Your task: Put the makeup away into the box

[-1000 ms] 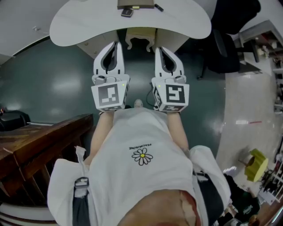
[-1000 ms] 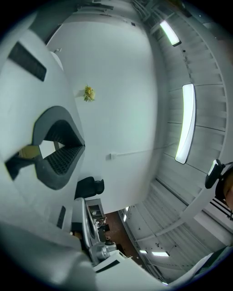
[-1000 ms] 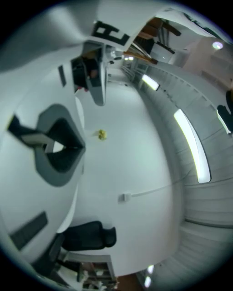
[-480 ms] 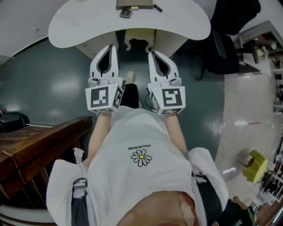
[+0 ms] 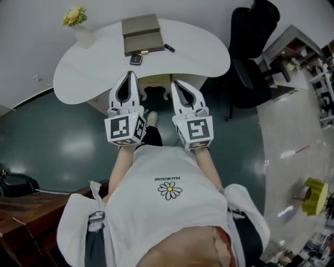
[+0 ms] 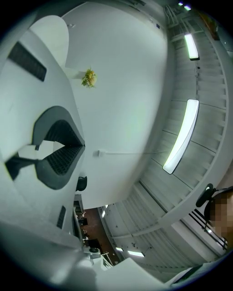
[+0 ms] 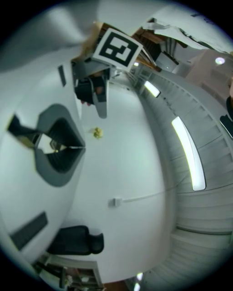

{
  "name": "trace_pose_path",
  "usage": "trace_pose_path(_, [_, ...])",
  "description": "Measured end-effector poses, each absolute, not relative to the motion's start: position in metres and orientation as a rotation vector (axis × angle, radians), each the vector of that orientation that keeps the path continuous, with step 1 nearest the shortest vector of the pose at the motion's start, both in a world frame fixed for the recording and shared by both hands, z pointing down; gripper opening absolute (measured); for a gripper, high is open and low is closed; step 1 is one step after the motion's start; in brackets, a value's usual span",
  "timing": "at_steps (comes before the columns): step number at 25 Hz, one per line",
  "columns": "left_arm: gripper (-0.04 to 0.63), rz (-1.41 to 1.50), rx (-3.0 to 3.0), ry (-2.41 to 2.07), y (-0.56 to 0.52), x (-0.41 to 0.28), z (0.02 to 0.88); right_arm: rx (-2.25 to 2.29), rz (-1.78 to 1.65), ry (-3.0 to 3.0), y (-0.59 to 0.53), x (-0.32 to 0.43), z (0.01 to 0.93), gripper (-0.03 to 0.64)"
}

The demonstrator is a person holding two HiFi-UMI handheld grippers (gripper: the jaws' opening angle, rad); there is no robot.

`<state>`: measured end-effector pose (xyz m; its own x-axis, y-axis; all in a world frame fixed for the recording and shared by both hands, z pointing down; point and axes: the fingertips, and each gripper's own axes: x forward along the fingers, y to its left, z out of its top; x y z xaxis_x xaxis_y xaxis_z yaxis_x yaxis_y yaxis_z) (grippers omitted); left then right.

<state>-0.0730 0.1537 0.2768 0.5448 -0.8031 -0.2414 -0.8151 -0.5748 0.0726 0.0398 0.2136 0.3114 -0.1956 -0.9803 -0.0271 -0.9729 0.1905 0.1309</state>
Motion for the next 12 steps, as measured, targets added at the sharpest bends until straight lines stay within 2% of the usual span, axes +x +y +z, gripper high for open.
trace_pose_path(12, [0.02, 0.308, -2.66, 1.396, 0.041, -0.04, 0.278, 1.978, -0.097, -2.36, 0.103, 0.072, 0.321, 0.031])
